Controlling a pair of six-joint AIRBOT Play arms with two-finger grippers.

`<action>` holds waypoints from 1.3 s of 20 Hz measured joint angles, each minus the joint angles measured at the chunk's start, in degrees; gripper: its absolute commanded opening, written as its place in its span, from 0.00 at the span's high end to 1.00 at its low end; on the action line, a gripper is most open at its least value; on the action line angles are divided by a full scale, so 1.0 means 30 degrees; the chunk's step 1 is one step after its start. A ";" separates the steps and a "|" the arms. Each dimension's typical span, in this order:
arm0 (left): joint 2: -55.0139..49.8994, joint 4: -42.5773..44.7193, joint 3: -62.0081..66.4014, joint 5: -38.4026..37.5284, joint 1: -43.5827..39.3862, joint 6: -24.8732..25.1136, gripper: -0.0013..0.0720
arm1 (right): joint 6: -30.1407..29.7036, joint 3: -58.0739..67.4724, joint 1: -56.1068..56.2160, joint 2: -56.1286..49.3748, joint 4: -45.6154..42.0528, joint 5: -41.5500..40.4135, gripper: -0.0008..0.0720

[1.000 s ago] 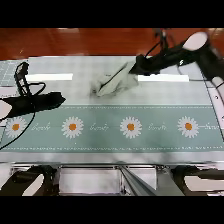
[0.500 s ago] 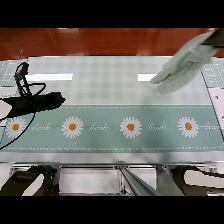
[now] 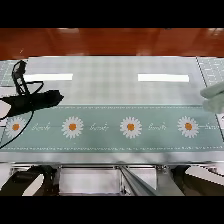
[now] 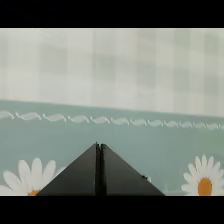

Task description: Fold the shirts.

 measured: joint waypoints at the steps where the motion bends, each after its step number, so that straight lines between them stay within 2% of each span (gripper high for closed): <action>1: 0.0000 0.0000 0.0000 0.0226 0.0240 0.0000 0.95 | -0.0022 -0.0656 -0.0947 0.0262 0.0044 0.0007 0.94; 4: 0.0007 0.0036 0.0000 0.0787 0.1020 -0.0007 0.95 | -0.0095 -0.3257 -0.3599 0.1348 -0.0095 0.0058 0.94; 9: 0.0007 0.0051 -0.0007 0.2011 0.1683 0.0007 0.95 | -0.0211 -0.8335 -0.6987 0.3912 -0.2120 0.0175 0.94; 13: 0.0000 0.0051 -0.0007 0.3060 0.1821 0.0022 0.95 | -0.0138 -1.1307 -0.8021 0.5705 -0.5537 0.0233 0.94; 17: 0.0000 0.0044 -0.0007 0.4014 0.1858 0.0029 0.95 | 0.0007 -1.2415 -0.8306 0.6666 -0.9763 0.0233 0.94; 18: 0.0000 0.0044 -0.0007 0.4255 0.1851 0.0036 0.95 | 0.0029 -1.2546 -0.8335 0.6783 -1.0644 0.0233 0.88; 20: 0.0000 0.0051 -0.0007 0.4575 0.1858 0.0058 0.95 | 0.0080 -1.2830 -0.8364 0.6921 -1.2182 0.0240 0.54; 21: 0.0000 0.0044 -0.0007 0.4721 0.1858 0.0073 0.95 | 0.0102 -1.3019 -0.8386 0.6951 -1.2830 0.0233 0.43; 26: 0.0000 0.0051 -0.0007 0.5646 0.1858 0.0066 0.95 | 0.0219 -1.3675 -0.8400 0.7038 -1.4003 0.0233 0.45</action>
